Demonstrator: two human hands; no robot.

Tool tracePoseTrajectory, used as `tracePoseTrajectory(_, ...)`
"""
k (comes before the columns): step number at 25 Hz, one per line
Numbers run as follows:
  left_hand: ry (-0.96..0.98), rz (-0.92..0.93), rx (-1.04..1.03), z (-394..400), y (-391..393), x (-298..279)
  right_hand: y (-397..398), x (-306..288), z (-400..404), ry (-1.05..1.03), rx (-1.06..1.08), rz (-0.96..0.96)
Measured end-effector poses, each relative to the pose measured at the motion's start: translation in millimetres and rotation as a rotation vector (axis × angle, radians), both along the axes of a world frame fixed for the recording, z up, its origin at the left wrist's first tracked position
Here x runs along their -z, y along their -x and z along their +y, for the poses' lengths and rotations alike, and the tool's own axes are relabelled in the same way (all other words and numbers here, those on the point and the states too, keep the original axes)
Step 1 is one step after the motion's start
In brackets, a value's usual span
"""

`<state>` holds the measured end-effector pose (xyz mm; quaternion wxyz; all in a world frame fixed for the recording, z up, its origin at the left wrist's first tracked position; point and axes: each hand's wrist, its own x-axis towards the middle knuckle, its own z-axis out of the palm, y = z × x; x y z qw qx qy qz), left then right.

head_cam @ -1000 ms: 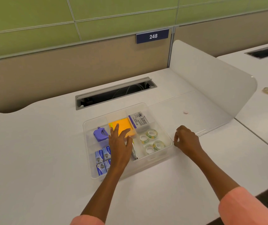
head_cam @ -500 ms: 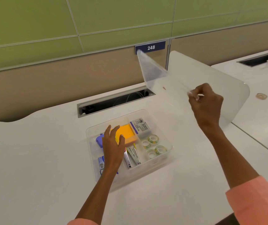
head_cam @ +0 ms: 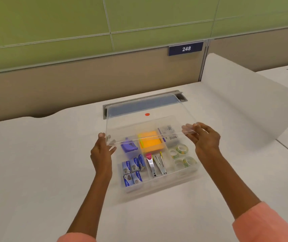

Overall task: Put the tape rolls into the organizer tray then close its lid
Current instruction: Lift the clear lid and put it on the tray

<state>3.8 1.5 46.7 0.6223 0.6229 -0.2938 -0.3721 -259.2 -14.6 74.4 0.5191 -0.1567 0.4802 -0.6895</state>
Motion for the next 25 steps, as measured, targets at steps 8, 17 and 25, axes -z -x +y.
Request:
tracePoseTrajectory(8,-0.153,-0.116,-0.044,23,-8,26,2,35,2,-0.156,-0.053,0.141)
tracePoseTrajectory(17,-0.160,-0.165,-0.036,47,-3,41,27,59,13,-0.271,-0.021,0.786)
tracePoseTrajectory(25,-0.185,-0.268,-0.032,71,6,50,44,80,40,-0.302,-0.040,0.619)
